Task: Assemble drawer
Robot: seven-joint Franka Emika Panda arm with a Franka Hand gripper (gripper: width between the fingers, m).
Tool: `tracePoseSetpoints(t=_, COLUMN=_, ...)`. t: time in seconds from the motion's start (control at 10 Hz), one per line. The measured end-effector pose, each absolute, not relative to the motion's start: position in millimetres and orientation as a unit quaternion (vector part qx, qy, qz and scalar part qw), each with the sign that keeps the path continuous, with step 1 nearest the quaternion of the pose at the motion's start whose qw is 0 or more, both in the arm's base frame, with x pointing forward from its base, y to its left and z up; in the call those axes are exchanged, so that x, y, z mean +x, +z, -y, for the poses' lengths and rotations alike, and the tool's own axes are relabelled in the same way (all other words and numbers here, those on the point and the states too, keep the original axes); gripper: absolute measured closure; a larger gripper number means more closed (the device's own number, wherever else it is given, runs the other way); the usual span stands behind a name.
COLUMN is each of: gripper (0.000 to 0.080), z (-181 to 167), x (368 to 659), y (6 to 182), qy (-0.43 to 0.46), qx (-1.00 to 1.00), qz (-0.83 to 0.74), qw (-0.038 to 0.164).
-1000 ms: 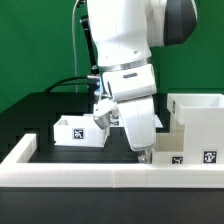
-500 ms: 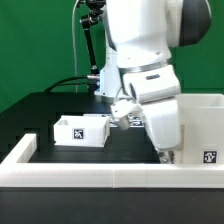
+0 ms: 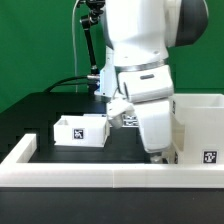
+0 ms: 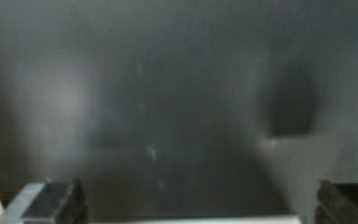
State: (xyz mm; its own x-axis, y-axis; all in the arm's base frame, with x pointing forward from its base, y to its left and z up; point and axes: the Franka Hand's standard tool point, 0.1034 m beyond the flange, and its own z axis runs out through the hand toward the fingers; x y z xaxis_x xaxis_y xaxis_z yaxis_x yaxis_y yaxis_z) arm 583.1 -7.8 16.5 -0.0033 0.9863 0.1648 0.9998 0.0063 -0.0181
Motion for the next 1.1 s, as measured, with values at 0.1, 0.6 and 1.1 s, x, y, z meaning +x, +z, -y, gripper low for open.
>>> tracePoseSetpoints(t=0.1, gripper=0.0151, z=29, x=581, y=19.4, qy=-0.053, qx=-0.711, qz=0.699, qw=0.06)
tracePoseSetpoints(t=0.6, gripper=0.0151, z=83, x=533, y=53.9, qy=-0.043, qx=-0.753, qz=0.656, qw=0.041)
tracePoseSetpoints(t=1.1, gripper=0.0151, z=97, x=517, y=61.6, qy=-0.038, qx=-0.808, qz=0.586, qw=0.042)
